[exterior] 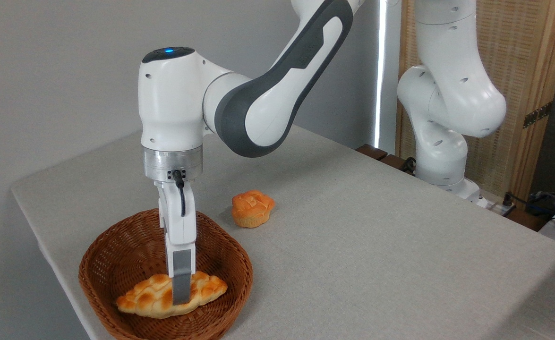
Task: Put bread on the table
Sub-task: 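Close the gripper on the middle of the braided bread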
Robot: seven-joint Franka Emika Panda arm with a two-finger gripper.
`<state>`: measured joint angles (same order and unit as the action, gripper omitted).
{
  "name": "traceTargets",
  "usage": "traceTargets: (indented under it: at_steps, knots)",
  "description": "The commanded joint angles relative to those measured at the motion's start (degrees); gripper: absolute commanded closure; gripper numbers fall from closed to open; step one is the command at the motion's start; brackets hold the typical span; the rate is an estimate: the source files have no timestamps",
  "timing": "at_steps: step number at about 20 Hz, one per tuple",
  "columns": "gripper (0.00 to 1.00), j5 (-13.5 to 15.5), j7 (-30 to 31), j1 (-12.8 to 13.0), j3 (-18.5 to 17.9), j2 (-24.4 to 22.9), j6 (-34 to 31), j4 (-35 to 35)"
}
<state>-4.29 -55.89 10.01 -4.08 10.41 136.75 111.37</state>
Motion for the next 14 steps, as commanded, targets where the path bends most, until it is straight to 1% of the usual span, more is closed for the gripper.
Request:
traceTargets:
  at_steps: [1,10,11,13,14]
  knots:
    - [0.72,-0.4,-2.8,0.0,-0.1,0.1,1.9,0.6]
    - [0.72,0.1,-2.7,0.0,-0.1,0.0,1.9,0.5]
    - [0.72,1.0,-2.7,0.0,-0.1,-0.2,1.9,0.5]
    - [0.75,4.4,-2.8,0.0,-0.2,-0.6,1.8,0.3]
    - [0.75,5.3,-2.7,0.0,-0.4,-1.1,1.8,0.3]
